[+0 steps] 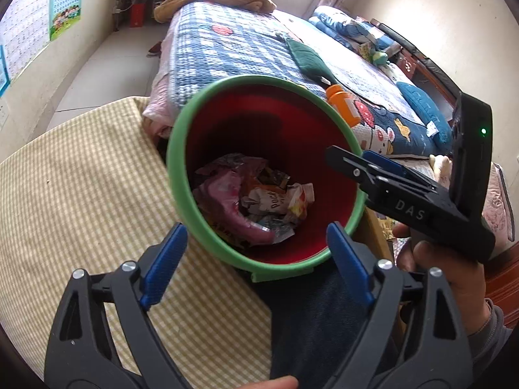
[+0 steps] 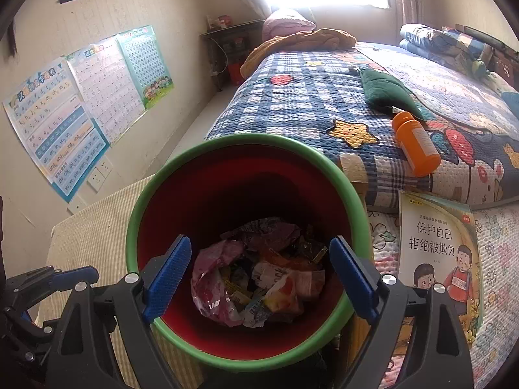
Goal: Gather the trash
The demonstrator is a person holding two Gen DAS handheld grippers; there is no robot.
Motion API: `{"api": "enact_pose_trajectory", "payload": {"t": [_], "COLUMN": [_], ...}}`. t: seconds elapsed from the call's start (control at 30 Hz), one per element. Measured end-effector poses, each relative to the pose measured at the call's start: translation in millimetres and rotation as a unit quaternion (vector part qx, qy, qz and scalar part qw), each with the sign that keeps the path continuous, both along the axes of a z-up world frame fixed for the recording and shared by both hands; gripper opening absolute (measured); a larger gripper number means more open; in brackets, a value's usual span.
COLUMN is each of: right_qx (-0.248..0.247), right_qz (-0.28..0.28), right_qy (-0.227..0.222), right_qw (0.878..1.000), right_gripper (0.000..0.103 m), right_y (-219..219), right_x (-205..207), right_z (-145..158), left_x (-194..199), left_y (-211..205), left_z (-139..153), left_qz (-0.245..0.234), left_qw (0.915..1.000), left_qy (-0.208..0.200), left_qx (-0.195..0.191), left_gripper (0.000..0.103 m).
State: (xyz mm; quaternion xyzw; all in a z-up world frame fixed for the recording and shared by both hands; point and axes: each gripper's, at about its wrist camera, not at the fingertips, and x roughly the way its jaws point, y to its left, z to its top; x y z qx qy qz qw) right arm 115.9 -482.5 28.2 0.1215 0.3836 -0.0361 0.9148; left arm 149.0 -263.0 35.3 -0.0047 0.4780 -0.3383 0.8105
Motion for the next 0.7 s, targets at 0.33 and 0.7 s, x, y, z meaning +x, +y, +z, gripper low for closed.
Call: {"api": "enact_pose_trajectory", "payload": {"t": [0.33, 0.7], "right_qx": [-0.024, -0.016], "right_qz": [0.106, 0.148], "right_qy": [-0.025, -0.05], "right_qw": [0.994, 0.988], "right_gripper": [0.096, 0.096], "right_y": [110.7, 201.9], "right_x": [-16.0, -56.2], "right_z": [12.8, 2.4], "left_x": [-25.1, -87.5], "left_y": [130.1, 235.6], "left_z": [11.2, -0.1], "left_qz": [0.17, 0.294], "left_qw": [0.9842, 0.9479], "left_qy": [-0.05, -0.105], "left_qx": [0.002, 0.064], "left_gripper": [0.093, 0.098]}}
